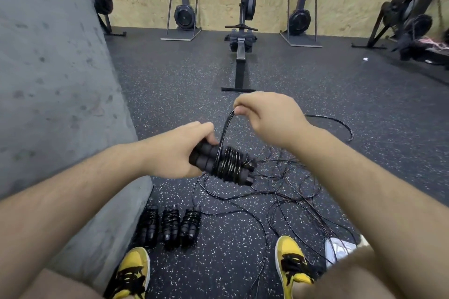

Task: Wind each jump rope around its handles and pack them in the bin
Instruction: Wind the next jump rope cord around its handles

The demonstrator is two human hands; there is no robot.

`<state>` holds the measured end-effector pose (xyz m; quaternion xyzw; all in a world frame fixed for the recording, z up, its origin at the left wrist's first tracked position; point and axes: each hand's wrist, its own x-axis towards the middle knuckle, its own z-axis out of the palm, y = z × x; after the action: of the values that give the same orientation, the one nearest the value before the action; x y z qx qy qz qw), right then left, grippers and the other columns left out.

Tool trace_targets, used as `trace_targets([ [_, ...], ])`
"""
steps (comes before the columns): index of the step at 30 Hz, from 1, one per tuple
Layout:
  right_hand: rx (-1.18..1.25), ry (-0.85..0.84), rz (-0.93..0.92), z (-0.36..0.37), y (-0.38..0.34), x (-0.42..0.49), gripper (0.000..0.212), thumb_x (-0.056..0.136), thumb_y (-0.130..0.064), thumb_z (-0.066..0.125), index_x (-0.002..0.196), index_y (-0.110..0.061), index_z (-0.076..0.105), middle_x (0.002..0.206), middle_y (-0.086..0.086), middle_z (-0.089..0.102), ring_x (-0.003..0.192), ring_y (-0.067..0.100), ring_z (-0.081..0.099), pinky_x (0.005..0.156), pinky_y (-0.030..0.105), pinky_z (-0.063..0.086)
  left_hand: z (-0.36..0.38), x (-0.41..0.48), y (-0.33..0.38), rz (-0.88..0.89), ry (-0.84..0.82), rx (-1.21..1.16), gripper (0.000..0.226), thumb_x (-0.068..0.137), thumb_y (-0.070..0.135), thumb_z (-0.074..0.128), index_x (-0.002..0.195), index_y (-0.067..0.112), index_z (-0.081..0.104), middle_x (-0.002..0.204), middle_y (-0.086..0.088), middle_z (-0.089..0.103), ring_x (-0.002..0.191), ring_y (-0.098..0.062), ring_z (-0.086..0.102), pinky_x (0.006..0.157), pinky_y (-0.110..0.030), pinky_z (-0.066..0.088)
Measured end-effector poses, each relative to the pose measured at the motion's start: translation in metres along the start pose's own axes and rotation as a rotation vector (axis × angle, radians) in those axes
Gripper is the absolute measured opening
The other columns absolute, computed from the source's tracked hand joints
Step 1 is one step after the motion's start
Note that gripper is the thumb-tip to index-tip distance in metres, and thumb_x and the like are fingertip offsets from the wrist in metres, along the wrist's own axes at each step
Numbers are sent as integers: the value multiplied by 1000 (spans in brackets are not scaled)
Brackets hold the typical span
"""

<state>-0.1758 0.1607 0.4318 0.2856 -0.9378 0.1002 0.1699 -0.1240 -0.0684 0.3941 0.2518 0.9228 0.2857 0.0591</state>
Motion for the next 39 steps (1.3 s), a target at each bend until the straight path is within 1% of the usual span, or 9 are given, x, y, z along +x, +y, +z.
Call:
trace_targets([
  [3, 349, -95, 124, 13, 11, -5, 19, 104, -32, 48, 97, -24, 64, 86, -15, 62, 80, 10, 60, 73, 29, 45, 0, -7, 22, 17, 19, -275, 58, 76, -9, 79, 114, 14, 41, 98, 19, 67, 88, -1, 67, 77, -22, 52],
  [8, 482, -468, 213, 48, -25, -22, 29, 108, -17, 34, 119, -8, 59, 105, 2, 60, 101, 22, 57, 92, 32, 46, -16, 1, 13, 37, 363, 5, 57, 74, 14, 84, 105, 26, 38, 106, 2, 58, 96, -18, 58, 83, -42, 50],
  [14, 448, -569, 151, 54, -78, -33, 32, 108, -36, 35, 101, -8, 50, 94, 6, 57, 78, 18, 53, 59, 31, 37, -21, 16, -24, -73, 407, 290, 48, 73, 16, 74, 101, 29, 38, 99, -2, 46, 94, -27, 49, 79, -44, 45],
  [19, 220, -461, -15, 6, -83, -38, 32, 108, -36, 35, 93, -12, 50, 85, 5, 57, 75, 24, 53, 60, 34, 34, -14, 20, -23, -9, 383, 396, 42, 77, 15, 77, 107, 13, 48, 88, 17, 33, 92, -22, 43, 73, -36, 32],
  [24, -127, -147, -163, -18, -57, -18, 25, 105, -44, 38, 99, -29, 57, 90, -7, 58, 84, 22, 54, 69, 35, 43, -6, 16, -16, -4, 242, 391, 46, 75, 18, 76, 104, 22, 41, 97, 3, 40, 93, -23, 44, 74, -36, 34],
  [27, 20, -60, -153, -12, -23, 0, 22, 98, -49, 52, 102, -34, 69, 98, -12, 67, 97, 15, 60, 78, 34, 48, 0, 10, -1, 12, 146, 254, 51, 73, 18, 78, 102, 24, 36, 96, 3, 46, 84, -13, 48, 73, -34, 41],
  [31, 559, -216, 13, 10, 10, 11, 14, 94, -27, 66, 80, -26, 71, 76, -4, 67, 73, 8, 59, 77, 34, 51, 2, 3, 24, 29, 78, -118, 53, 69, 13, 74, 102, 23, 35, 83, -9, 58, 60, -10, 47, 55, -33, 41],
  [35, 754, -323, 221, 31, -3, 6, 35, 102, -13, 50, 68, -19, 55, 55, -8, 53, 48, 7, 50, 50, 23, 49, -4, 11, 26, -6, 285, -453, 51, 80, 20, 78, 107, 17, 35, 96, -19, 65, 72, -19, 54, 61, -38, 43],
  [39, 769, -283, 249, 44, -35, 5, 28, 105, -25, 38, 87, -18, 58, 70, 4, 58, 51, 17, 58, 50, 32, 55, -6, 23, 13, -118, 496, -314, 45, 91, 28, 73, 103, 18, 31, 82, 1, 61, 59, -7, 49, 54, -28, 43],
])
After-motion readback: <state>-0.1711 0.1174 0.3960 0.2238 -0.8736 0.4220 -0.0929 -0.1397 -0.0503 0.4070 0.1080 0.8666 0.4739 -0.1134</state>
